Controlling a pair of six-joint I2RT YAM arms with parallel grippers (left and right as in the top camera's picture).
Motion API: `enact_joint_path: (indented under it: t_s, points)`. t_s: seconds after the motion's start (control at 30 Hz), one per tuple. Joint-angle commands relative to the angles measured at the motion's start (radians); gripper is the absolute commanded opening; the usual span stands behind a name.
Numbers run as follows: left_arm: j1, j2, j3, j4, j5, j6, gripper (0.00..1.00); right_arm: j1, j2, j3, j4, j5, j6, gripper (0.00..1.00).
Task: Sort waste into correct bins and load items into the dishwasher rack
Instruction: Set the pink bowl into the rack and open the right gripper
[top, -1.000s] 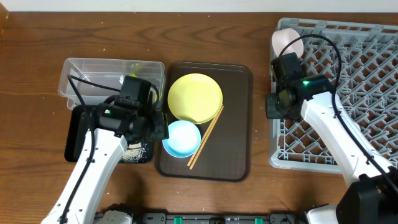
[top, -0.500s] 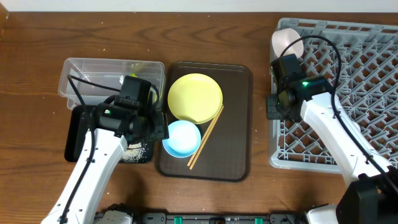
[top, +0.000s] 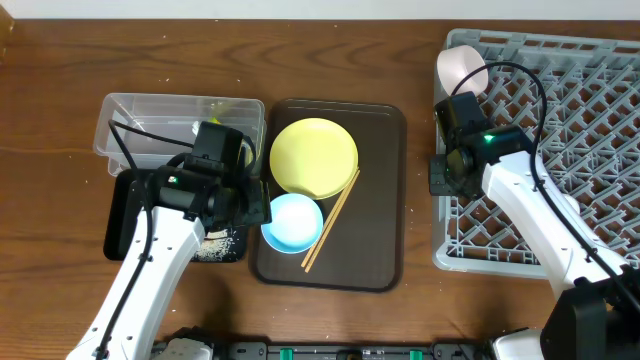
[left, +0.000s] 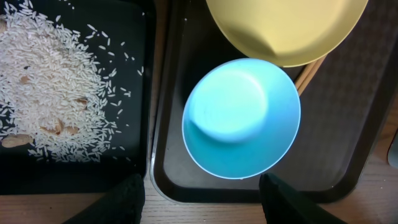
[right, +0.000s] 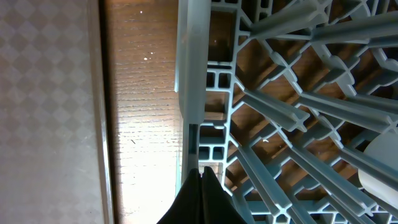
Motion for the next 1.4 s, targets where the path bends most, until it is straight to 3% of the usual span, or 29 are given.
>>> enact_joint_path:
  t_s: [0.0,0.93,1.37]
  points:
    - [0.006,0.002,-0.006,-0.003,-0.016,-0.001,0.62,-0.008,0.006,-0.013,0.002,0.01,0.021,0.01]
    - [0.006,0.002,-0.006,-0.003,-0.016,-0.001,0.62,-0.007,0.006,-0.017,-0.031,-0.028,0.008,0.02]
    - [0.006,0.002,-0.006,-0.011,-0.016,-0.001,0.62,-0.007,0.006,-0.017,0.044,-0.022,-0.01,0.05]
